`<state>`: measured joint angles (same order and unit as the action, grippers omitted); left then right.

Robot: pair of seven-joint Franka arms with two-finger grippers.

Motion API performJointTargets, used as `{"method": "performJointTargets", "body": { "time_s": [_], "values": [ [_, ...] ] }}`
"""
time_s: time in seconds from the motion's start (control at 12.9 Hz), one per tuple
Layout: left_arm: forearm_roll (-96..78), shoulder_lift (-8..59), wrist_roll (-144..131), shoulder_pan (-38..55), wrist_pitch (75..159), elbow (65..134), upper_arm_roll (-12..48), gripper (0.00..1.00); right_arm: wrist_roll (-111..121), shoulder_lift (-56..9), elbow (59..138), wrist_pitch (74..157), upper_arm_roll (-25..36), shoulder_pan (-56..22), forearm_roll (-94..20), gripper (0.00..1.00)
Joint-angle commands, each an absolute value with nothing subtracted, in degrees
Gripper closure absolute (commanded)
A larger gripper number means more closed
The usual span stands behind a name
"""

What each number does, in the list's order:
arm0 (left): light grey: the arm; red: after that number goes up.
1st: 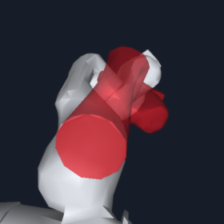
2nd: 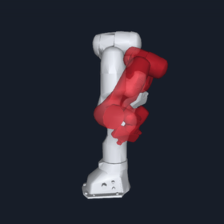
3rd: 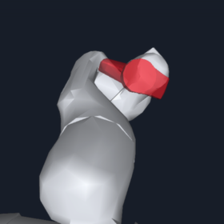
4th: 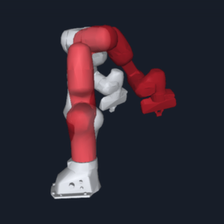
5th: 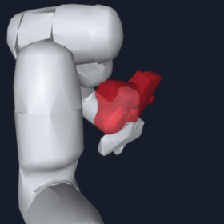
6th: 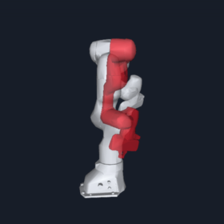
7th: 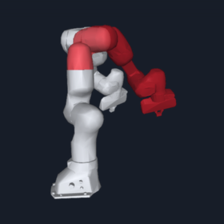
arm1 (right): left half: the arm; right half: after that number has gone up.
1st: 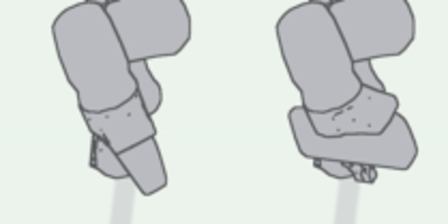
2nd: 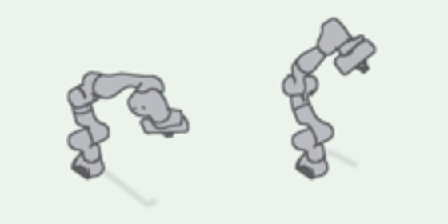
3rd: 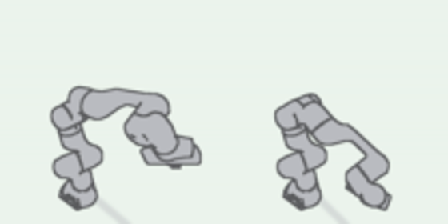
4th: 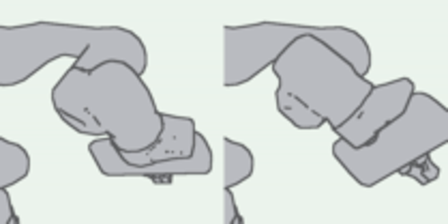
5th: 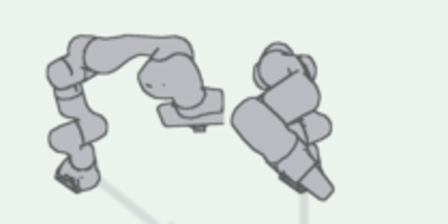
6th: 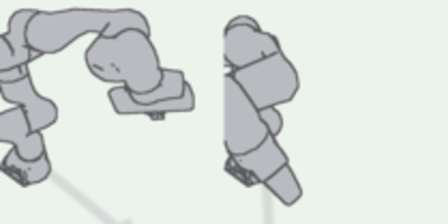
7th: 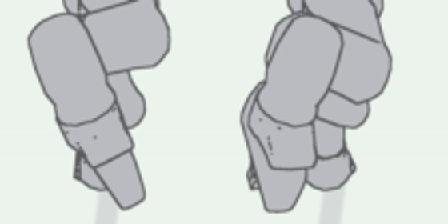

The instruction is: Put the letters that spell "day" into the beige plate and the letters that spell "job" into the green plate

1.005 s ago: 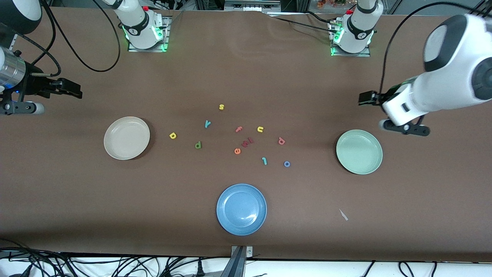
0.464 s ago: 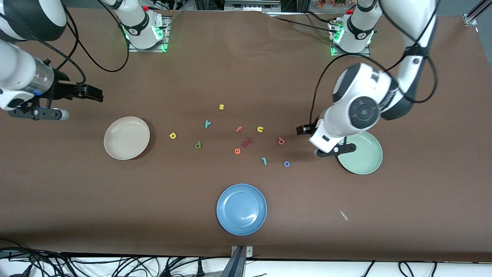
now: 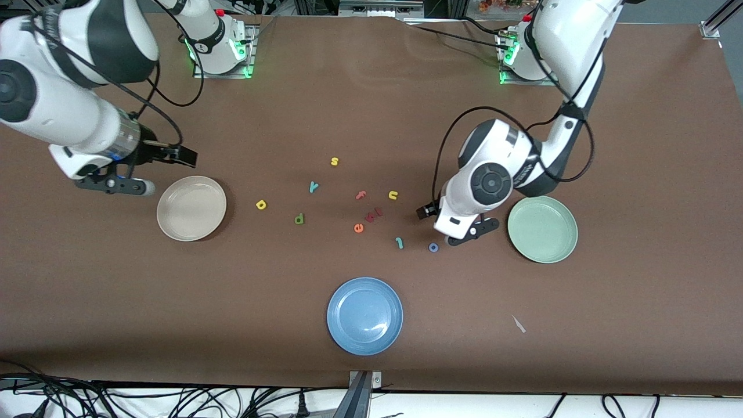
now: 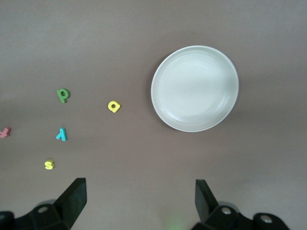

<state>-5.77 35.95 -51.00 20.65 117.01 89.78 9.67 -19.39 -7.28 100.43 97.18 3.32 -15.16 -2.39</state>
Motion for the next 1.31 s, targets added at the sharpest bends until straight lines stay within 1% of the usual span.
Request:
{"method": "performJointTargets", "body": {
  "time_s": [0.0, 0.23, 0.31, 0.39, 0.54, 0.62, 0.77, 0.93, 1.08, 1.24],
  "values": [
    [-5.0, 39.6, -53.5, 22.1, 121.1, 88.6, 9.1, 0.0, -25.0, -6.2, 105.1, 101.9, 3.5, -18.4, -3.1, 0.0],
    [-1.9, 41.7, -53.9, 22.8, 122.9, 89.0, 9.2, 0.0, -31.4, -8.0, 109.3, 108.9, 3.1, -22.4, -3.2, 0.0],
    [-1.9, 42.2, -54.6, 23.0, 123.4, 89.3, 9.1, 0.08, -34.2, -8.9, 110.5, 111.4, 2.3, -23.6, -3.2, 0.0],
    [-1.9, 42.7, -57.6, 23.2, 123.6, 89.3, 9.2, 0.24, -37.5, -10.4, 111.4, 114.1, 1.4, -24.7, -3.2, 0.0],
    [-2.1, 43.2, -63.5, 24.0, 123.6, 89.4, 9.2, 0.39, -43.3, -14.0, 112.7, 120.5, -0.6, -26.0, -3.2, 0.0],
    [-2.0, 43.7, -64.3, 24.0, 123.9, 89.4, 9.2, 0.42, -45.9, -16.2, 112.8, 123.2, -1.7, -26.5, -3.2, 0.0],
    [-1.8, 44.1, -64.2, 24.3, 124.1, 89.4, 9.1, 0.47, -51.5, -20.1, 112.9, 129.3, -2.5, -27.7, -3.1, 0.0],
    [-1.8, 44.1, -64.1, 24.3, 124.1, 89.4, 9.1, 0.47, -55.4, -23.5, 112.6, 133.7, -2.7, -28.9, -3.1, 0.0],
    [-1.8, 44.2, -63.5, 24.2, 124.1, 89.3, 9.1, 0.47, -56.1, -25.7, 112.6, 135.5, -3.0, -29.1, -3.3, 0.0],
    [-1.8, 45.1, -63.6, 24.2, 126.7, 89.4, 9.1, 0.48, -56.1, -27.2, 112.5, 137.4, -3.3, -29.1, -7.3, 0.0]
  ]
}}
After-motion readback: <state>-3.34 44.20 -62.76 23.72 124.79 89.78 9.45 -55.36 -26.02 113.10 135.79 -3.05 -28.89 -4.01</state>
